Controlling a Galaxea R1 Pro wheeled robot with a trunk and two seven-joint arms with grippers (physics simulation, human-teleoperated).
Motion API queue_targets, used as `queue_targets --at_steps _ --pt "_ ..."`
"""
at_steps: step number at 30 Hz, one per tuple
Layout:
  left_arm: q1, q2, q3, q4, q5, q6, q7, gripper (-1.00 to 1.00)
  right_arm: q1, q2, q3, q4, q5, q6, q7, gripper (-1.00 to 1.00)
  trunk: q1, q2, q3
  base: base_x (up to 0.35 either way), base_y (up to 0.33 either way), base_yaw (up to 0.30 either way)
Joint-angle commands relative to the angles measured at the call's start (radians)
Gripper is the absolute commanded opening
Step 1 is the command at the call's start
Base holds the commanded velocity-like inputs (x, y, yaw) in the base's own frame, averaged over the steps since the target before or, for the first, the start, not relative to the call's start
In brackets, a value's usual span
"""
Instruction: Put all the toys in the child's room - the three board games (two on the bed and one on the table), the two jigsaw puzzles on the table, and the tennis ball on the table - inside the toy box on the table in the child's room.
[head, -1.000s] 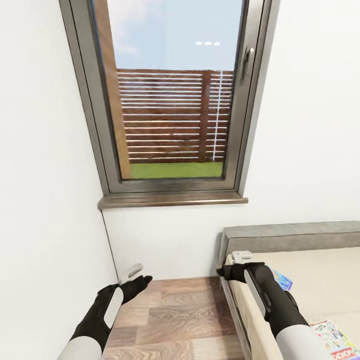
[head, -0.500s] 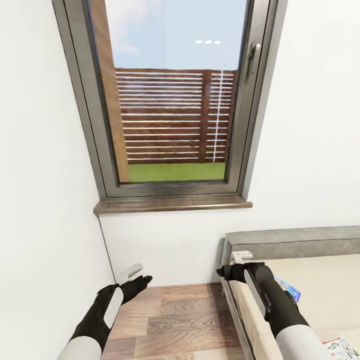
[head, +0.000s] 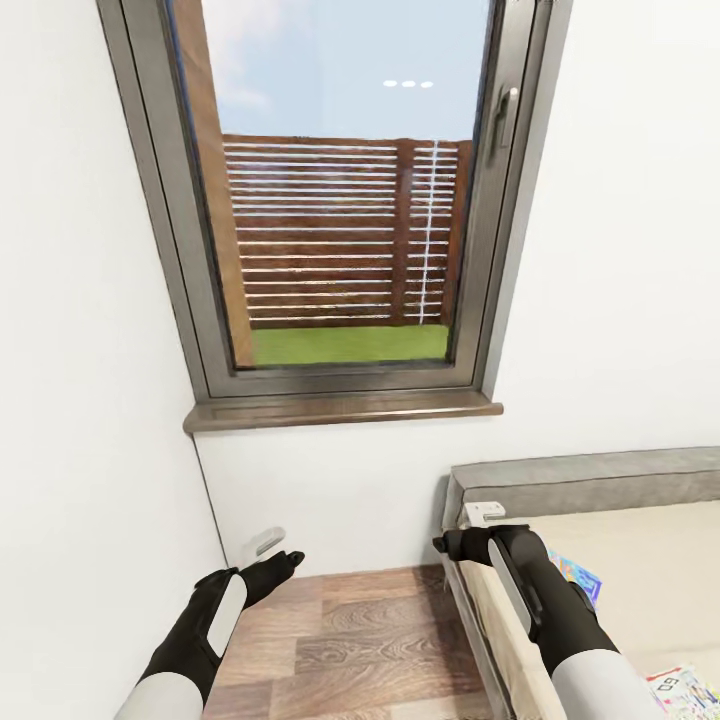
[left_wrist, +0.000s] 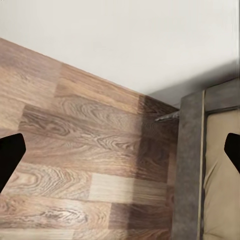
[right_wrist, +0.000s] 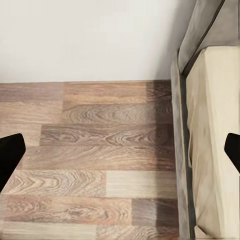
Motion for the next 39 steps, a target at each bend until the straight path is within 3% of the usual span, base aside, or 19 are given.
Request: queue_targets --at_steps 1,13,17,39 --pt "-0.001 -0.001 0.006 -0.002 0.002 0.007 -0.005 1.00 -0.001 -0.001 0.002 -0.001 0.000 0.005 0.002 1.00 0.000 -0.001 -0.001 0.006 0.112 -0.184" --pt "-0.001 -0.001 0.006 0.003 0.002 0.007 -0.005 1.00 -0.002 -0.003 0.000 -0.001 -0.002 0.009 0.002 1.00 0.000 -0.001 -0.001 0.001 0.025 -0.198" --pt "0.022 0.000 0.013 -0.007 -0.011 0.012 -0.024 1.00 -0.004 0.003 -0.006 -0.004 -0.002 -0.005 0.001 1.00 0.000 -0.001 -0.001 0.000 0.000 0.000" --pt "0.022 0.000 0.013 -0.007 -0.011 0.012 -0.024 1.00 -0.004 0.003 -0.006 -0.004 -0.002 -0.005 0.001 1.00 0.000 -0.001 -0.001 0.000 0.000 0.000"
